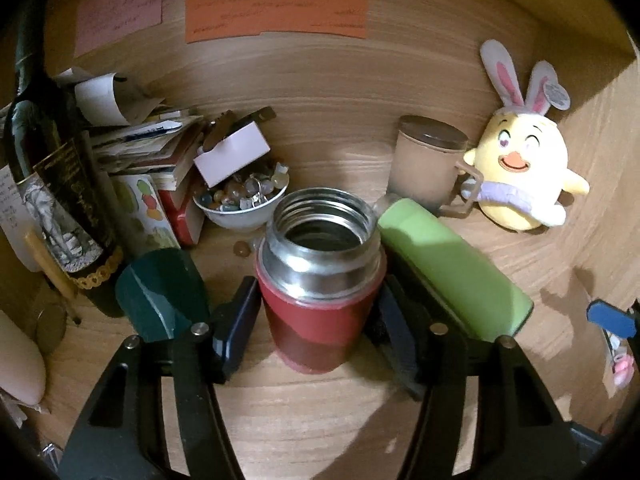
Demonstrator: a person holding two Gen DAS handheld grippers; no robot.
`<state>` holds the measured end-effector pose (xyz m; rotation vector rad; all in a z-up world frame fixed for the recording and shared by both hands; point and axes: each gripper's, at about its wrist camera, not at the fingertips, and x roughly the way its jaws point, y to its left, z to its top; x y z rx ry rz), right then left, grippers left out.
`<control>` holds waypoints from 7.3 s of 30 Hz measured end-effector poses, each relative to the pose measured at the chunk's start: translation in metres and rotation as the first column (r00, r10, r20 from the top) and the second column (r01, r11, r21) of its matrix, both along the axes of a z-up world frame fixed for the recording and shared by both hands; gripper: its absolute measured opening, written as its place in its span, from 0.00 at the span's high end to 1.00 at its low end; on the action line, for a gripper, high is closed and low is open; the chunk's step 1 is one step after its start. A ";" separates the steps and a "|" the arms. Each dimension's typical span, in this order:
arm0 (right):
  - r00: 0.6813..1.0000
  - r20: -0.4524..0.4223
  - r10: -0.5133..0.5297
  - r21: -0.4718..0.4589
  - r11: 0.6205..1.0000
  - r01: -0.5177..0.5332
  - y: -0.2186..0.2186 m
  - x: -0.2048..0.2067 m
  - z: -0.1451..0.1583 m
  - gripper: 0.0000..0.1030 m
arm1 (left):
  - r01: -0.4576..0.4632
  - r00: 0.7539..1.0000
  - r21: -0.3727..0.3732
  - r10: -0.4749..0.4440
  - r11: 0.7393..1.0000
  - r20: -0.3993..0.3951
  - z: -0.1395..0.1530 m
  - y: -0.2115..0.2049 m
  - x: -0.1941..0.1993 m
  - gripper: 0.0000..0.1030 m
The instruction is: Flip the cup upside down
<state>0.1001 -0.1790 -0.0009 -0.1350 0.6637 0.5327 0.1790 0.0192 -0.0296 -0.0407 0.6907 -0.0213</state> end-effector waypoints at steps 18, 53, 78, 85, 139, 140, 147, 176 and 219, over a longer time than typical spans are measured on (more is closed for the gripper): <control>0.987 -0.069 0.142 -0.048 0.988 -0.146 0.015 -0.051 -0.027 0.03 | 0.167 0.986 -0.027 -0.168 0.986 -0.025 0.004 -0.022 -0.103 0.42; 0.963 -0.173 0.204 -0.114 0.968 -0.226 0.070 -0.051 -0.051 0.43 | 0.344 0.926 -0.337 -0.376 0.877 -0.033 -0.009 0.013 -0.138 0.42; 0.971 -0.067 0.228 -0.146 0.961 -0.236 0.071 -0.079 -0.047 0.43 | 0.271 0.943 -0.448 -0.328 0.852 -0.053 -0.026 0.023 -0.110 0.30; 0.977 -0.061 0.205 -0.119 0.970 -0.211 0.067 -0.081 -0.048 0.43 | 0.208 0.948 -0.473 -0.296 0.856 -0.118 -0.044 0.028 -0.096 0.25; 0.990 -0.115 0.081 -0.063 0.994 -0.089 0.036 -0.085 -0.057 0.43 | 0.358 0.926 -0.256 -0.376 0.898 -0.024 0.003 -0.017 -0.128 0.24; 0.991 -0.104 0.084 -0.059 0.994 -0.090 0.036 -0.086 -0.055 0.43 | 0.365 0.924 -0.257 -0.382 0.895 -0.020 0.005 -0.018 -0.131 0.24; 0.994 -0.018 0.106 -0.039 0.994 -0.106 0.038 -0.094 -0.026 0.44 | 0.421 0.903 -0.262 -0.430 0.868 0.027 0.021 -0.022 -0.151 0.24; 0.988 -0.079 0.134 0.064 0.990 -0.129 0.063 -0.067 -0.010 0.43 | 0.286 0.957 -0.324 -0.287 0.902 0.045 0.021 0.019 -0.117 0.16; 0.949 0.269 -0.167 0.252 0.963 0.098 -0.051 -0.221 0.106 0.00 | 0.046 0.902 -0.014 -0.035 0.999 0.431 0.087 -0.050 -0.332 0.00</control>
